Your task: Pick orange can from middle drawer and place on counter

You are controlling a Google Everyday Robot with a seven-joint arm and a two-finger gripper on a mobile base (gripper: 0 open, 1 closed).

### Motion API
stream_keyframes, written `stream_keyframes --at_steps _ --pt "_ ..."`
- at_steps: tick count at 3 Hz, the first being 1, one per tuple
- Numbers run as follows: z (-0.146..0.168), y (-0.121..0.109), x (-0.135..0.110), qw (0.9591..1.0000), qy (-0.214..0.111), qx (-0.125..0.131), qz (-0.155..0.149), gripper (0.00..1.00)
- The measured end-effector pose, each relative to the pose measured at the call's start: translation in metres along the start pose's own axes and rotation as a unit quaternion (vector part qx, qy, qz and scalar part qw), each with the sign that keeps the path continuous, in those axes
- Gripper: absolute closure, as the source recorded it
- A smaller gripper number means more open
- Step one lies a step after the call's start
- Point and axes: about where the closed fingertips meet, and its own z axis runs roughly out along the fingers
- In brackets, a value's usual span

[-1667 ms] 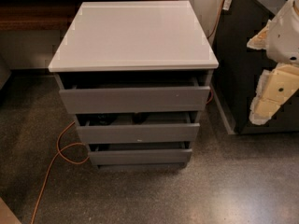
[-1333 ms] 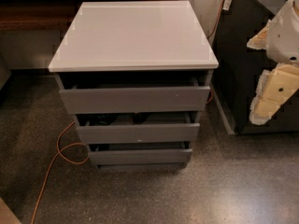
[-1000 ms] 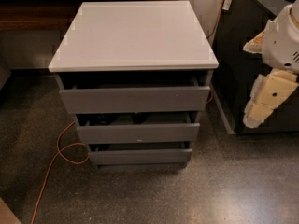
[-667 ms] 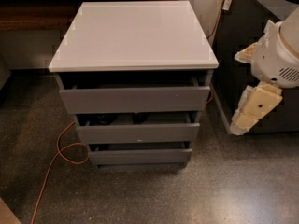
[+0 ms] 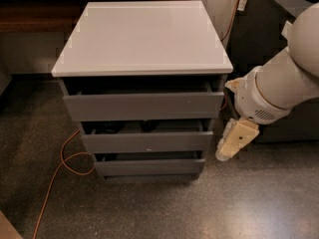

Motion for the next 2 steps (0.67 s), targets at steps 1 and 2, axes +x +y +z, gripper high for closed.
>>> stream_keyframes --at_steps 1,2 --pt "-0.001 -0.002 -0.001 1.0 -0.002 0.004 0.0 0.0" --pt "0.013 -0.005 0.006 0.9995 0.029 -0.01 -0.001 0.0"
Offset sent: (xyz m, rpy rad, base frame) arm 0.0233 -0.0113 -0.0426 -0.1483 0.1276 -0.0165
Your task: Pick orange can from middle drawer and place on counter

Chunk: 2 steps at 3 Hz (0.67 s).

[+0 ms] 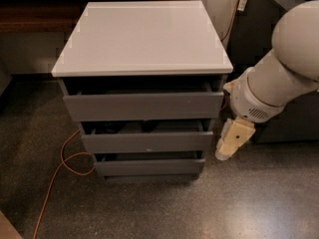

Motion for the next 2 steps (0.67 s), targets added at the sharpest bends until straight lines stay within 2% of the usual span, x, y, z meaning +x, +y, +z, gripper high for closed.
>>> stream_keyframes --at_steps 1,2 --pt "0.043 -0.004 0.015 0.9995 0.024 -0.022 -0.002 0.0" --pt "0.097 -0.007 0.028 0.9989 0.028 -0.037 -0.012 0.0"
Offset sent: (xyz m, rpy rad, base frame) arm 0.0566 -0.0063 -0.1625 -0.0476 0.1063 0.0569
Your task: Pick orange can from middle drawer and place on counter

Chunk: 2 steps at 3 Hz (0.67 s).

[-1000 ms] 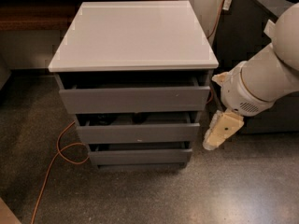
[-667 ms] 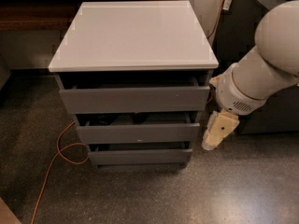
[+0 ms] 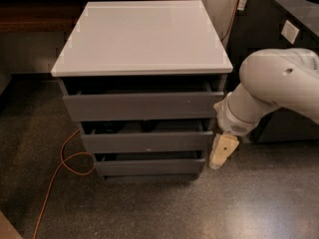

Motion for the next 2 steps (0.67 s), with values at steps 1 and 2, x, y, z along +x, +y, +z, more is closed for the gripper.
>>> stream_keyframes --at_steps 1,2 --pt "0.056 -0.005 0.007 0.9998 -0.01 -0.012 -0.014 0.0" --pt "0.114 -0.014 0.007 0.9987 -0.038 -0.014 -0.032 0.0"
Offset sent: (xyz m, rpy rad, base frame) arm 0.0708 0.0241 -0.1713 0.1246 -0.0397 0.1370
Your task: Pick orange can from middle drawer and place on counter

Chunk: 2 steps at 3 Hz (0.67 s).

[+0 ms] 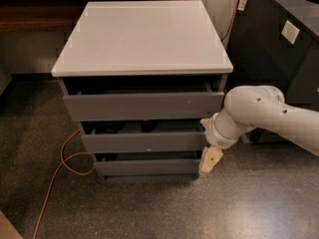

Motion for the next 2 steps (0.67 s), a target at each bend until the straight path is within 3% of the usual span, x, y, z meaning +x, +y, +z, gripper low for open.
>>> stream_keyframes --at_steps 2 --pt "0.092 -0.033 -0.003 0.9979 -0.057 0.023 -0.018 0.0"
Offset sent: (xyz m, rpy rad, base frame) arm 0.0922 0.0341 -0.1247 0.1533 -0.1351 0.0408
